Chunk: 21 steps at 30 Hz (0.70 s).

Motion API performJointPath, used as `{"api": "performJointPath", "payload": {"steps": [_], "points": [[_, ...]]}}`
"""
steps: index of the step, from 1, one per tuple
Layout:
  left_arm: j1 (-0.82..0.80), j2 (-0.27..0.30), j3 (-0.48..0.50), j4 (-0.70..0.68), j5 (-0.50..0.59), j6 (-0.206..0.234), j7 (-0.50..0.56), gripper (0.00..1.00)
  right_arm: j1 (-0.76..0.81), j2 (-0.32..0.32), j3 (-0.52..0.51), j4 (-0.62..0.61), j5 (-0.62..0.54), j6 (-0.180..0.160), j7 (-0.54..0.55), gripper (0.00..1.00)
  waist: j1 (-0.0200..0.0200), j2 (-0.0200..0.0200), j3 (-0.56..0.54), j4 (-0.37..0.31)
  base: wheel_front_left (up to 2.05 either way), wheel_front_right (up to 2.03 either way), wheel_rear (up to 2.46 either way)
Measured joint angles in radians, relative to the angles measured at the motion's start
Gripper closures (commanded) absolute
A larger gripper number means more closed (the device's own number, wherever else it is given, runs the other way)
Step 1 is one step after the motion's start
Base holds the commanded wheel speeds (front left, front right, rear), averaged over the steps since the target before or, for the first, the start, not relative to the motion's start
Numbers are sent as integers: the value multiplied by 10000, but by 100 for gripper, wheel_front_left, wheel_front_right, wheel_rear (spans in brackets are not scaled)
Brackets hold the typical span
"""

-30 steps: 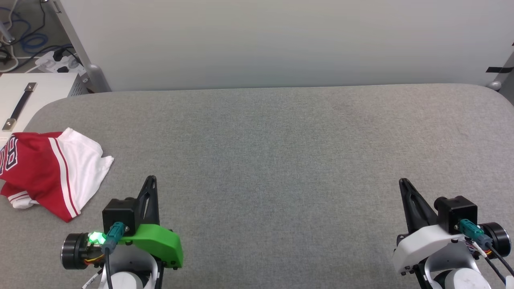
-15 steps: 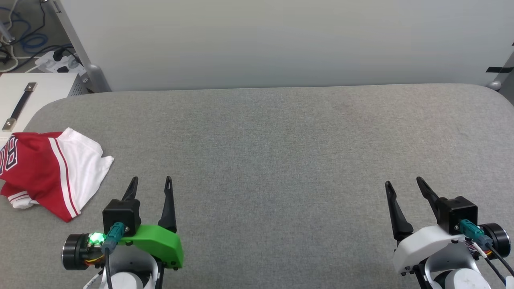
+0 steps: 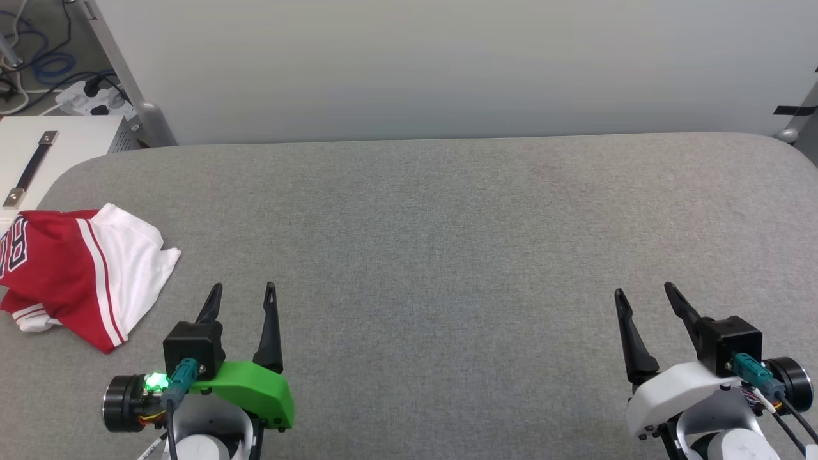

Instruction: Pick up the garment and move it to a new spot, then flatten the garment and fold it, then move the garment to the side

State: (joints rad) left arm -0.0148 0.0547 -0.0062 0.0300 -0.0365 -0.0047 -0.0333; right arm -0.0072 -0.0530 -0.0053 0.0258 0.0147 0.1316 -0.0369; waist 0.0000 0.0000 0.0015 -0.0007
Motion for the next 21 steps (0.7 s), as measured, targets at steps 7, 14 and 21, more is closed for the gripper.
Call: {"api": "performJointPath", "payload": {"steps": [7,14,21], "points": [[1,0,-33,107,-92,-2,-161,0,0,0,-12,61,2,0,-121,0,0,0,5,7,0,0,0],[1,0,-65,165,-173,-13,-290,0,0,0,-8,88,-2,0,-293,0,0,0,17,21,0,0,0],[2,0,-109,213,-326,-81,-468,0,0,0,-8,115,-23,0,-449,0,0,0,23,38,0,0,0]]}}
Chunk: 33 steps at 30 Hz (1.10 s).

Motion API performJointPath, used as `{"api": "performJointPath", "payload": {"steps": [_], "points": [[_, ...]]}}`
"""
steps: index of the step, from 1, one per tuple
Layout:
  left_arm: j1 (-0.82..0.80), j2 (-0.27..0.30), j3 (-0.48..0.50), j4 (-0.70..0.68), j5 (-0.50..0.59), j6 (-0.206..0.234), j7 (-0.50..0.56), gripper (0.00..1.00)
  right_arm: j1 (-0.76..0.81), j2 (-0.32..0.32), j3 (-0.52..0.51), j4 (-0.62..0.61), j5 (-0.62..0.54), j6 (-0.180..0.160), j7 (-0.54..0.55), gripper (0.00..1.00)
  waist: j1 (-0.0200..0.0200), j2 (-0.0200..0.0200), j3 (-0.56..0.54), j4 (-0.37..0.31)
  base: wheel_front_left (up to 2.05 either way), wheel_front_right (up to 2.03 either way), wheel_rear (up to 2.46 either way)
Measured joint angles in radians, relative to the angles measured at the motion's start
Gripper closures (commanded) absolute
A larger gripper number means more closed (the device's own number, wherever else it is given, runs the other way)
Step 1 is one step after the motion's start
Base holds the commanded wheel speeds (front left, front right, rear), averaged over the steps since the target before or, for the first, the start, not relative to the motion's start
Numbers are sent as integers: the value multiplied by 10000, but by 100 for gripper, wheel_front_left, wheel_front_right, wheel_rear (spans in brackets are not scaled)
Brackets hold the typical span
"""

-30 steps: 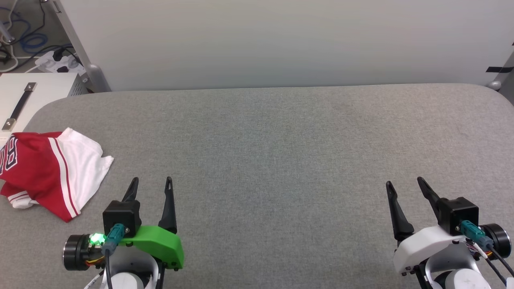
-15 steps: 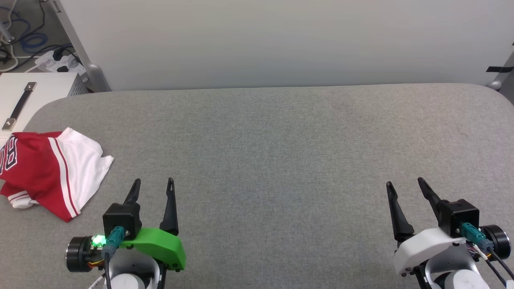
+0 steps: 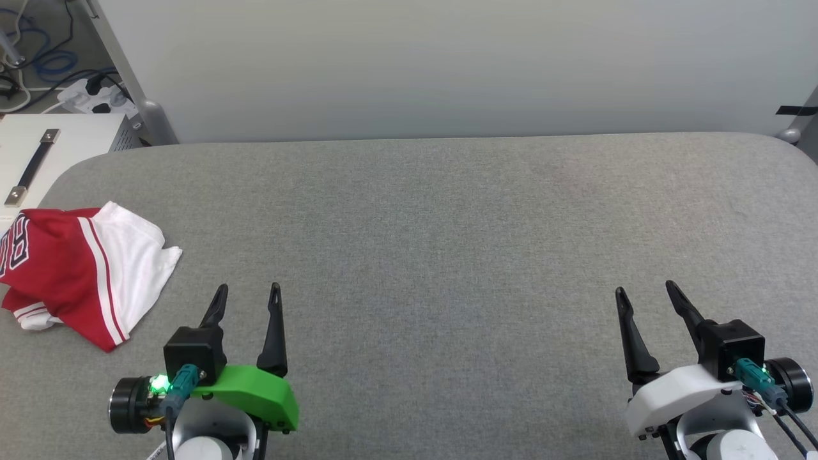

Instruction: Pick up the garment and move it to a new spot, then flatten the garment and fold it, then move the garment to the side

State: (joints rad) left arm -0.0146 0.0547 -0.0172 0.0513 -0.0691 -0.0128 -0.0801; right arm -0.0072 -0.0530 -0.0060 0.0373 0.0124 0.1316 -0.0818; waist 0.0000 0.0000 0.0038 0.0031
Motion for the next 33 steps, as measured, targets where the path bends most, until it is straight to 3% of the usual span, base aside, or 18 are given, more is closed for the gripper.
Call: {"api": "performJointPath", "payload": {"steps": [33], "points": [[0,0,-234,360,-474,-96,-719,0,0,2,-140,226,-270,0,-706,0,1,0,155,67,0,0,0]]}}
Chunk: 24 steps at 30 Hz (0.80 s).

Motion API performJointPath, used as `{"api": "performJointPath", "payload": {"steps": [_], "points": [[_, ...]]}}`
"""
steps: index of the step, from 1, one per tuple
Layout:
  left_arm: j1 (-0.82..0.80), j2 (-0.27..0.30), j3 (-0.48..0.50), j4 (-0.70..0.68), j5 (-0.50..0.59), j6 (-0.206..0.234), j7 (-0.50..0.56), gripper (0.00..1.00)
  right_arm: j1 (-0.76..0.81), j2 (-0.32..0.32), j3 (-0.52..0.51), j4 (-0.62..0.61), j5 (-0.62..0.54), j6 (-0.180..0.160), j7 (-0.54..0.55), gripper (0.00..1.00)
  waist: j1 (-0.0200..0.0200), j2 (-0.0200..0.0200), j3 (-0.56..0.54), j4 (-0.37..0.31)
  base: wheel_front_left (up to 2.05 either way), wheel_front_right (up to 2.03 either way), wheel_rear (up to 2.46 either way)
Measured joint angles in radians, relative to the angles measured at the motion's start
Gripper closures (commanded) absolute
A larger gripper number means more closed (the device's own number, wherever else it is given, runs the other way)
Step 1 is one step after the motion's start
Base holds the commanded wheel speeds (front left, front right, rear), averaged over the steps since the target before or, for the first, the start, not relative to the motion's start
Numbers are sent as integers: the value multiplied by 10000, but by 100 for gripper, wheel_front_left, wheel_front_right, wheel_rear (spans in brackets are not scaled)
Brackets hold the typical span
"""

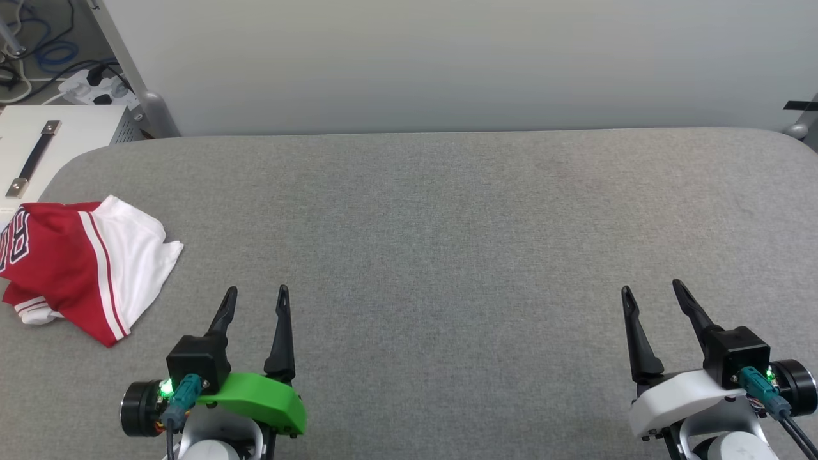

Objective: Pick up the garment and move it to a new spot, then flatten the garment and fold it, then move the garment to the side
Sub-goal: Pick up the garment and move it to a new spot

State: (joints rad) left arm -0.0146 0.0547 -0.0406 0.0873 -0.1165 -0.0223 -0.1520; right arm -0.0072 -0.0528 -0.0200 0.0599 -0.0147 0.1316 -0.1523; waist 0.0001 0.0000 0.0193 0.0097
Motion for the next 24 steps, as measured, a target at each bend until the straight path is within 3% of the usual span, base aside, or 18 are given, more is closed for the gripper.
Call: {"api": "performJointPath", "payload": {"steps": [11,24], "points": [[0,-2,-75,107,-263,-6,-234,0,17,0,234,38,56,0,-215,0,0,0,6,425,0,0,0],[8,-4,-75,339,-403,-69,-508,0,105,6,828,320,374,0,-474,0,0,0,-36,1765,0,0,0]]}}
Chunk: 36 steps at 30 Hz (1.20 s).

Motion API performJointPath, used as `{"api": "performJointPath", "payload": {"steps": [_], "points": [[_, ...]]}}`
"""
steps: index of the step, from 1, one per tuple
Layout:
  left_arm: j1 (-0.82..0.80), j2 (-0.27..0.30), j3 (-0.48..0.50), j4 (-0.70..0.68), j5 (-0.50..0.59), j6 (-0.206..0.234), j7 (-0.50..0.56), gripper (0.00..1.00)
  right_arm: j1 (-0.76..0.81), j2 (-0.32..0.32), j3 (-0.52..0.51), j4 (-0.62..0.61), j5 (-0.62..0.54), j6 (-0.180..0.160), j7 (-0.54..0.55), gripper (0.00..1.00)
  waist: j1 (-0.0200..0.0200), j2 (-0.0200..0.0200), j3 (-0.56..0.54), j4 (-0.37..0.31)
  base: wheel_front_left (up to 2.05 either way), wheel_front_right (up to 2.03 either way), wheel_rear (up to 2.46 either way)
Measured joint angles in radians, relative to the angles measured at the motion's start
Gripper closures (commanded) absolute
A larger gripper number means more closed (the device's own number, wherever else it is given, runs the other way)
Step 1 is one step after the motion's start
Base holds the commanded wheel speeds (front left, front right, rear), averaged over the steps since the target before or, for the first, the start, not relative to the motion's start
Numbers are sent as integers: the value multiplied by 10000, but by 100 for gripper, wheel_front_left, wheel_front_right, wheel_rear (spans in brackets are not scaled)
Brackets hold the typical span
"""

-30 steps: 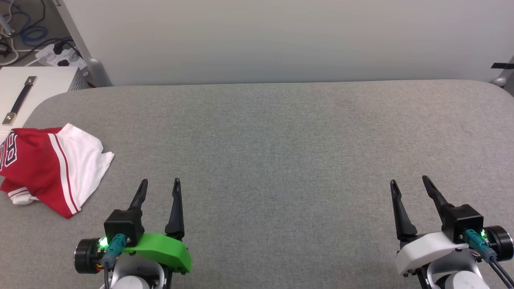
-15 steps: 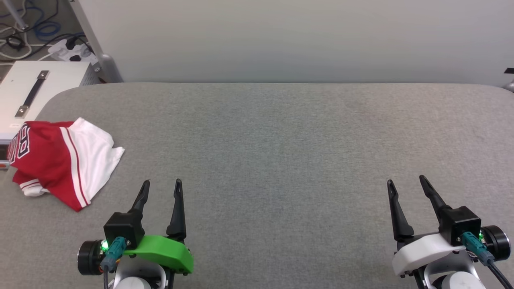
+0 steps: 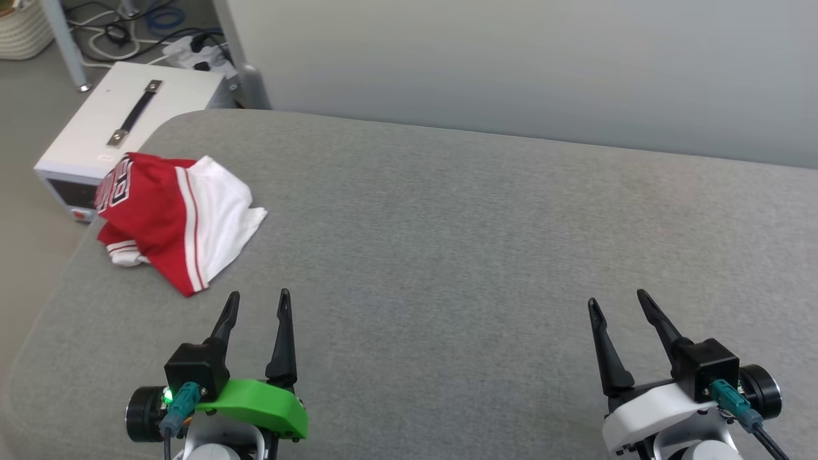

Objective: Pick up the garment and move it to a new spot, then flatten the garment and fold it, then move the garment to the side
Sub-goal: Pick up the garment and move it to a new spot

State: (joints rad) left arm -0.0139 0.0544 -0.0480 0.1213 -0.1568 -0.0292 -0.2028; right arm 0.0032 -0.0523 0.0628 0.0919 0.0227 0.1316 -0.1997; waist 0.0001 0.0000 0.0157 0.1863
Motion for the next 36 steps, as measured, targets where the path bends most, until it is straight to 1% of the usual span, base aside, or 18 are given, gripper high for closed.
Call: {"api": "performJointPath", "payload": {"steps": [15,25,29,36], "points": [[20,0,-136,322,-121,-121,-299,0,104,4,499,337,184,0,-324,0,0,0,-36,1750,0,0,0],[26,0,-228,433,-205,-230,-522,0,120,8,700,447,255,0,-520,0,-1,0,-44,2686,0,0,0],[35,0,-242,474,-209,-238,-531,0,151,17,744,481,257,0,-529,0,-1,0,-22,2862,0,0,0],[21,0,-341,794,-412,-236,-531,0,150,25,635,337,159,0,-531,0,-1,0,220,2846,0,0,0]]}}
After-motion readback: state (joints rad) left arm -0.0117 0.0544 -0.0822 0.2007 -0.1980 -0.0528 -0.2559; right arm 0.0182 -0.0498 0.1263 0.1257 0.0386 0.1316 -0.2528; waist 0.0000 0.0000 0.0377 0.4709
